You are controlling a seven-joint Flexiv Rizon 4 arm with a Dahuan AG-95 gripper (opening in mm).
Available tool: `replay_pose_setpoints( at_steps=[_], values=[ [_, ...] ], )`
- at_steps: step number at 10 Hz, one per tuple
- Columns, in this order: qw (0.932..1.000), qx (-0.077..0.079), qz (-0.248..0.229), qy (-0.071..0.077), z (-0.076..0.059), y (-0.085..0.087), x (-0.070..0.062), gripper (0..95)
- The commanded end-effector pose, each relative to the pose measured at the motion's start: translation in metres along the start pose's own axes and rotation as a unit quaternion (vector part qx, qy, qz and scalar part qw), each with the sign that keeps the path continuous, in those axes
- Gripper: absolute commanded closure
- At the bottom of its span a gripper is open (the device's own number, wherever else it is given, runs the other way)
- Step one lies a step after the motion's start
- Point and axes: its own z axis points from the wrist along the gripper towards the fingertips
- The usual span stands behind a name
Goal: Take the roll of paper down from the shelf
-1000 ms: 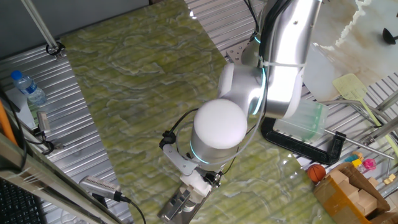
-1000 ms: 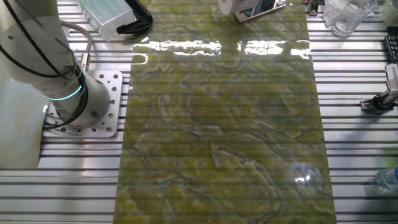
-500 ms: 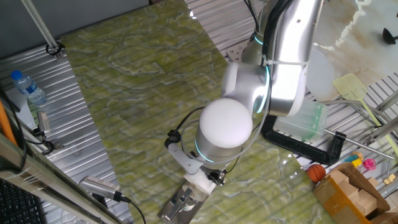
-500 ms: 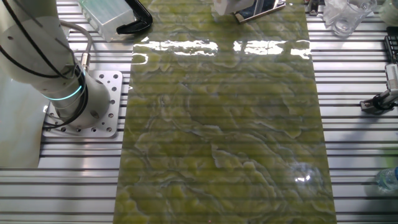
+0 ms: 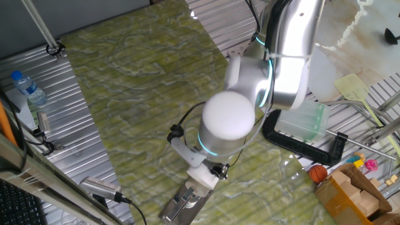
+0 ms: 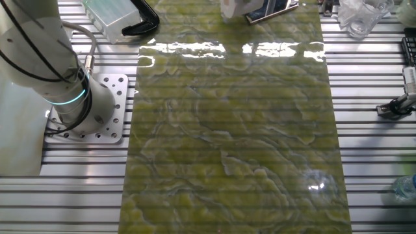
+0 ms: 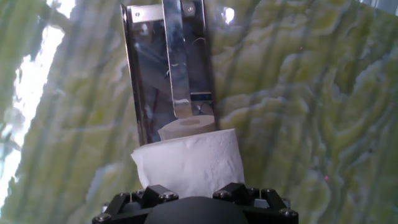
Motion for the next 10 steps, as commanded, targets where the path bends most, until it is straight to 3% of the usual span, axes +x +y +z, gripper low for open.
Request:
replay_pose_setpoints(
  at_steps=[1, 5, 7, 10],
  values=[
    [1.0000, 0.000, -0.005, -0.002, -0.004, -0.009, 0.010, 95.0],
    [0.9997, -0.008, -0.020, -0.007, -0.022, -0.045, 0.022, 95.0],
    [0.9999, -0.017, 0.003, -0.001, -0.036, -0.072, 0.013, 95.0],
    [0.9990, -0.021, 0.038, 0.007, -0.045, -0.104, 0.001, 95.0]
  ],
)
